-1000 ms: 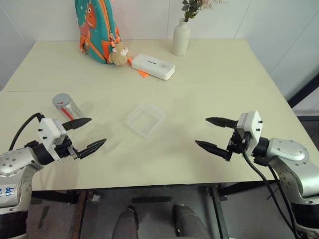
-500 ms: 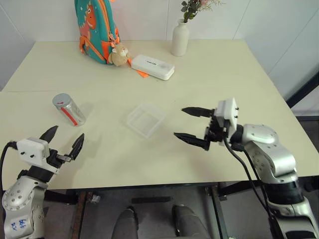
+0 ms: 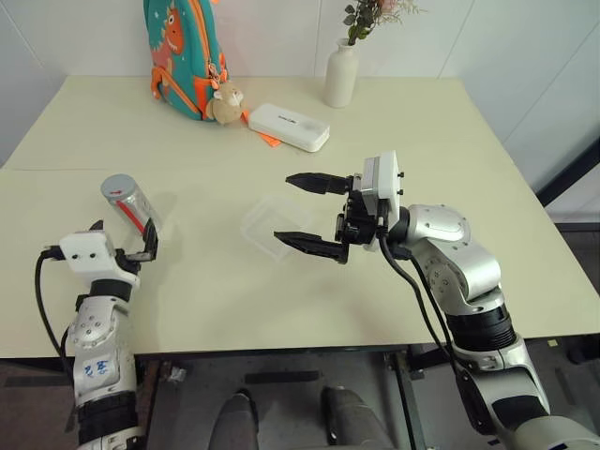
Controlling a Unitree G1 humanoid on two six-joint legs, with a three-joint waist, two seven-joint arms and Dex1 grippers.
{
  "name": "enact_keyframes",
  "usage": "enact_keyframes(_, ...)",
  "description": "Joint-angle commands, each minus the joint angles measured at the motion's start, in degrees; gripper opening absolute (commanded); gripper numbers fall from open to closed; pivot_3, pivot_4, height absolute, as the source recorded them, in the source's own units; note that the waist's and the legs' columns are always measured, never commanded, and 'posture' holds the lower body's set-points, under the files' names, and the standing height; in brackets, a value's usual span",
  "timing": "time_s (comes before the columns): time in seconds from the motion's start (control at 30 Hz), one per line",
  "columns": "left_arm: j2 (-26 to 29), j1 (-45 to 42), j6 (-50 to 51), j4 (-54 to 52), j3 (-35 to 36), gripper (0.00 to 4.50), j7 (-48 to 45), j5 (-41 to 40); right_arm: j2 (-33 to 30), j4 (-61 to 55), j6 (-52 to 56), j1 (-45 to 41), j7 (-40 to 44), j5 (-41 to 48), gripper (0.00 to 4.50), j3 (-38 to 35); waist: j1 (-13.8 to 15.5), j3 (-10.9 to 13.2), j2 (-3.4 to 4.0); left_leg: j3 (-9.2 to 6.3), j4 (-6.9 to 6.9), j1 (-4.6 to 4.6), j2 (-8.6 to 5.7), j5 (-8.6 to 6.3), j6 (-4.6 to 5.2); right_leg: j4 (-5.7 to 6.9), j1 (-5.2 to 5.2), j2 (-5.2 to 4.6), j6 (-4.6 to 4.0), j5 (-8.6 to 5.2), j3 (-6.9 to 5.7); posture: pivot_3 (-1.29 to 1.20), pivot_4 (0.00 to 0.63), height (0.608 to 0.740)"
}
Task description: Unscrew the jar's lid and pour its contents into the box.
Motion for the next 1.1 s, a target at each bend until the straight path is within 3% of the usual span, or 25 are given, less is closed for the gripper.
enact_keyframes(0.03,2.2,-3.5,-2.5,3.5,-0.1,4.49,1.0,1.3,1.3,-1.8,-1.3,-0.8,-1.5,-0.1,4.5,-0.3,0.0,0.0,0.0,-0.02,-0.02,0.0,0.02,0.0,-0.01,0.01,-0.02,0.04,-0.01,0.0,0.0,0.0,0.15,0.74)
enact_keyframes(0.27,4.8,-10.2,-4.8,12.3,-0.5,4.49,2.7,2.3,2.0,-2.2,-1.6,0.3,-2.6,-0.1,4.5,-0.2,0.1,0.0,0.0,0.02,-0.02,-0.02,0.05,-0.02,-0.04,-0.02,-0.03,0.07,0.0,0.0,0.02,0.0,0.15,0.74)
enact_keyframes(0.63,6.6,-13.9,-6.3,18.6,-2.8,4.49,2.6,3.6,2.6,-2.8,-2.2,1.2,-4.0,-0.5,4.5,0.0,0.1,0.0,0.0,0.03,-0.02,-0.02,0.05,-0.02,-0.05,-0.01,-0.03,0.08,0.0,0.0,0.01,0.0,0.15,0.74)
enact_keyframes(0.73,6.6,-14.0,-6.4,18.9,-3.1,3.93,2.7,3.4,2.6,-2.8,-2.4,1.4,-4.2,-0.6,4.5,0.0,0.1,0.0,0.0,0.02,-0.03,-0.02,0.06,-0.02,-0.05,-0.01,-0.03,0.08,0.0,0.0,0.01,0.0,0.15,0.74)
enact_keyframes(0.93,5.3,-13.0,-4.9,16.0,-3.6,2.11,2.0,1.8,2.5,-2.5,-2.6,1.5,-4.5,-0.7,4.5,-0.2,0.1,0.0,0.0,0.02,-0.03,-0.02,0.06,-0.02,-0.05,-0.02,-0.03,0.08,0.0,0.0,0.01,0.0,0.15,0.74)
enact_keyframes(1.1,8.0,-12.2,-0.4,4.0,-3.7,1.94,-6.0,-4.2,1.4,-4.1,-0.6,2.3,-5.7,0.2,4.5,-1.4,0.1,0.0,-0.01,0.02,-0.06,-0.05,0.06,-0.02,-0.06,-0.03,-0.04,0.08,0.0,0.0,0.01,0.0,0.15,0.74)
